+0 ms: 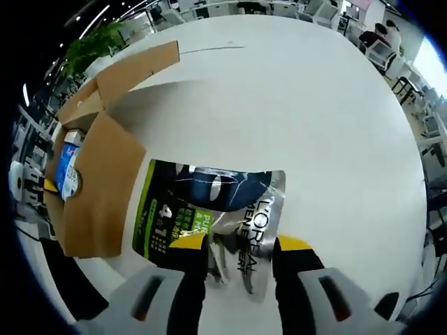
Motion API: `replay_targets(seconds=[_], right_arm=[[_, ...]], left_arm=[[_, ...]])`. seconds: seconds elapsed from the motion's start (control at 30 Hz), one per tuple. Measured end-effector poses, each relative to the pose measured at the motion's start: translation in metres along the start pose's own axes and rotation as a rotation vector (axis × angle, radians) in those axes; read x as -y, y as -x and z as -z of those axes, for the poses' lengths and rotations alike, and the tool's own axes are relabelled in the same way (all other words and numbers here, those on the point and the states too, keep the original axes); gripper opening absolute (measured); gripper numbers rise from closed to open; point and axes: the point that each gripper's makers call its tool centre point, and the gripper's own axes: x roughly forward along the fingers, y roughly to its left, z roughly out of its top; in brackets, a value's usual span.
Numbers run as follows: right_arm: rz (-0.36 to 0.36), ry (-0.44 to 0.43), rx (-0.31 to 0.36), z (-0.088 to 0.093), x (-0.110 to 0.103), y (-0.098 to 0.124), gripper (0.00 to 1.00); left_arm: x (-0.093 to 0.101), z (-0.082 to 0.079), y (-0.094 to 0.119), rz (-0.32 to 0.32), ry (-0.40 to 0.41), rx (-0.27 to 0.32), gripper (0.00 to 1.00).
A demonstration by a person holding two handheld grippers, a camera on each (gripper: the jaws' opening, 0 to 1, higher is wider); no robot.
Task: Operate the shoe box by opening the lid, removing the specified soft item, and placing it in the target area until the item is outside and the box remains undamaged.
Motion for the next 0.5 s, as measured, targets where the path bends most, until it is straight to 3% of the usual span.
replay_targets(seconds=[0.3,0.43,0.5], right_arm=[[0.06,0.042,0.119,-0.016,0.007,0.023,0.45],[0.081,0.087,0.274,-0.034,-0.005,0.039,0.47],[0.063,0.118,0.32,-0.036,-0.014,0.04,0.52]], left_arm=[[0.0,0.0,0.0,-0.002,0.002,-0.001,0.04],[0.0,0.0,0.0,0.001,-0.001,0.001,0.04],[0.0,0.0,0.0,0.0,-0.004,0.002,0.04]])
